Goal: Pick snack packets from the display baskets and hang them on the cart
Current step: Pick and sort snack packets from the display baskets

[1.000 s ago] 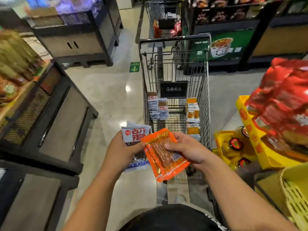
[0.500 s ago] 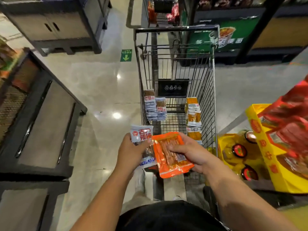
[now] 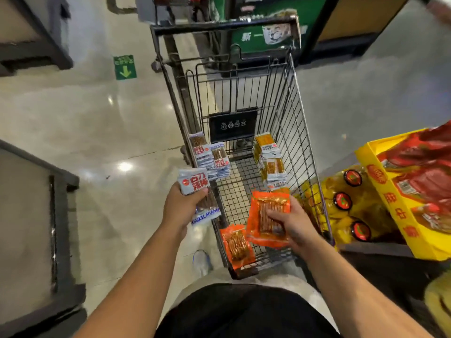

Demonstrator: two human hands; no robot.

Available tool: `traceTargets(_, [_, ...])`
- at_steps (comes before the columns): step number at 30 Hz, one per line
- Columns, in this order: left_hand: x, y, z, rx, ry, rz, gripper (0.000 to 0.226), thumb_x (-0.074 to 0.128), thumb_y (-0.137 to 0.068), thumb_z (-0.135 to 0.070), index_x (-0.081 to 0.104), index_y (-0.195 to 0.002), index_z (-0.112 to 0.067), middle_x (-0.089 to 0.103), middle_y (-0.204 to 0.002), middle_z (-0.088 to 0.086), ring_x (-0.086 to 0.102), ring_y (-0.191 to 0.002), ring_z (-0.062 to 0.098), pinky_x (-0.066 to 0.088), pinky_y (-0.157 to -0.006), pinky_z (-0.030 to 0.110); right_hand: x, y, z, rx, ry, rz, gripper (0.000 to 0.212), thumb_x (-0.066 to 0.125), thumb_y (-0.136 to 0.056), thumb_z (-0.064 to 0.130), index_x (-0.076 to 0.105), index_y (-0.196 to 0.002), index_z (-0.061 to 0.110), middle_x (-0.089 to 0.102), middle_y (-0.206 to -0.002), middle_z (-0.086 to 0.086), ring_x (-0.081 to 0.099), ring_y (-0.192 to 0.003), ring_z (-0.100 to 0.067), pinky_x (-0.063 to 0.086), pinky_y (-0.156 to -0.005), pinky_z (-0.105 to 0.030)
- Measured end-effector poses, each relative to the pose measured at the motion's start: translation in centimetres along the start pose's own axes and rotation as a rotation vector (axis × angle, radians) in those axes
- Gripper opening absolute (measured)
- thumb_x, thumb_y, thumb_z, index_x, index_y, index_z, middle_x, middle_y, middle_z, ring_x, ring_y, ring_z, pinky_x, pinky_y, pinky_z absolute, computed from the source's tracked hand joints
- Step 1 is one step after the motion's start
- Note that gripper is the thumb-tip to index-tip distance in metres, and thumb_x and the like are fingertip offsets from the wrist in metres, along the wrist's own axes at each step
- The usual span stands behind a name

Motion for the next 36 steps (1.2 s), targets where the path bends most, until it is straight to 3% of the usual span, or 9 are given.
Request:
traceTargets(3, [1.1,-2.8,0.4,-0.018,-0.084,0.021,0.031,0.081,-0.084,-0.011,0.065,-0.109,-0.022,0.074,-0.103,-0.004,0.071,-0.094,0.015,0.058,-0.083,0.034,0.7,-0.8,-1.7,0.017,0.092,-0.026,0.056,0.067,-0.087,-0.009,0.052,-0.122,0.032,0.065,-0.120,-0.012,0.068,-0.106,-0.030,0.059,-0.086,-0.052])
traceTargets(10, [3.6,-6.6,3.2,-0.005,-0.398,-0.066,0.031,0.083,-0.083,-0.024,0.060,-0.104,-0.021,0.070,-0.107,0.002,0.068,-0.093,0.022,0.057,-0.082,0.037,0.3,-5.5,-5.1,0.045,0.500,0.001,0.081,0.065,-0.088,-0.008,0.026,-0.137,0.044,0.057,-0.119,-0.006,0.067,-0.096,-0.029,0.061,-0.079,-0.050])
traceTargets(13, [4.4,-7.3,4.8,-0.036,-0.415,-0.097,0.032,0.078,-0.088,-0.026,0.052,-0.107,-0.023,0.064,-0.105,-0.004,0.063,-0.093,0.019,0.051,-0.081,0.032,0.3,-9.1,-6.8,0.107,0.670,0.133,0.075,0.063,-0.088,-0.007,0.034,-0.127,0.049,0.060,-0.113,-0.006,0.068,-0.089,-0.030,0.061,-0.071,-0.047])
traceTargets(16, [5.2,-7.5,5.7,-0.025,-0.439,-0.129,0.035,0.077,-0.089,-0.027,0.049,-0.110,-0.024,0.062,-0.106,-0.009,0.062,-0.095,0.015,0.049,-0.081,0.029,0.6,-12.5,-8.9,0.171,0.812,0.316,0.064,0.064,-0.087,-0.003,0.047,-0.113,0.053,0.064,-0.117,-0.010,0.066,-0.098,-0.032,0.061,-0.077,-0.049])
traceTargets(22, [5.6,-7.8,5.6,-0.032,-0.472,-0.210,0.037,0.079,-0.087,-0.024,0.053,-0.114,-0.024,0.063,-0.105,-0.010,0.062,-0.094,0.012,0.046,-0.082,0.024,2.6,-16.5,-11.5,0.060,1.129,0.516,0.049,0.066,-0.093,0.011,0.051,-0.133,0.035,0.056,-0.125,0.001,0.058,-0.112,-0.021,0.052,-0.090,-0.033])
traceTargets(28, [6.3,-7.4,5.8,-0.033,-0.469,-0.264,0.040,0.079,-0.087,-0.023,0.055,-0.119,-0.021,0.062,-0.105,-0.012,0.060,-0.093,0.009,0.044,-0.081,0.022,3.0,-16.3,-14.3,-0.064,1.050,0.346,0.047,0.064,-0.095,0.021,0.048,-0.139,0.028,0.049,-0.133,0.003,0.044,-0.127,-0.020,0.038,-0.115,-0.044])
traceTargets(32, [6.5,-7.4,5.8,-0.039,-0.480,-0.283,0.042,0.079,-0.087,-0.025,0.055,-0.120,-0.020,0.063,-0.107,-0.011,0.061,-0.095,0.011,0.045,-0.083,0.023,2.6,-15.0,-14.6,0.062,0.772,0.343,0.050,0.060,-0.100,0.020,0.040,-0.145,0.025,0.040,-0.141,0.000,0.052,-0.120,-0.016,0.048,-0.105,-0.032])
traceTargets(34, [6.5,-7.4,5.8,-0.043,-0.482,-0.285,0.043,0.080,-0.086,-0.026,0.055,-0.121,-0.021,0.064,-0.110,-0.009,0.061,-0.097,0.011,0.046,-0.084,0.024,2.5,-14.5,-14.5,0.059,0.855,0.440,0.055,0.059,-0.101,0.019,0.034,-0.150,0.022,0.034,-0.149,-0.002,0.048,-0.120,-0.013,0.044,-0.092,-0.016])
traceTargets(36, [6.5,-7.4,5.7,-0.043,-0.478,-0.287,0.044,0.080,-0.086,-0.026,0.055,-0.122,-0.021,0.065,-0.112,-0.009,0.061,-0.098,0.011,0.046,-0.085,0.025,2.5,-14.5,-14.4,0.045,0.962,0.546,0.063,0.061,-0.099,0.019,0.029,-0.154,0.024,0.030,-0.155,0.000,0.046,-0.127,-0.015,0.037,-0.094,-0.017])
Point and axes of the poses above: each hand's wrist, its own y-axis away from the middle knuckle, its own x-axis out of the palm, z = x × y, the point moved 1 cm from there along -y, towards the middle knuckle
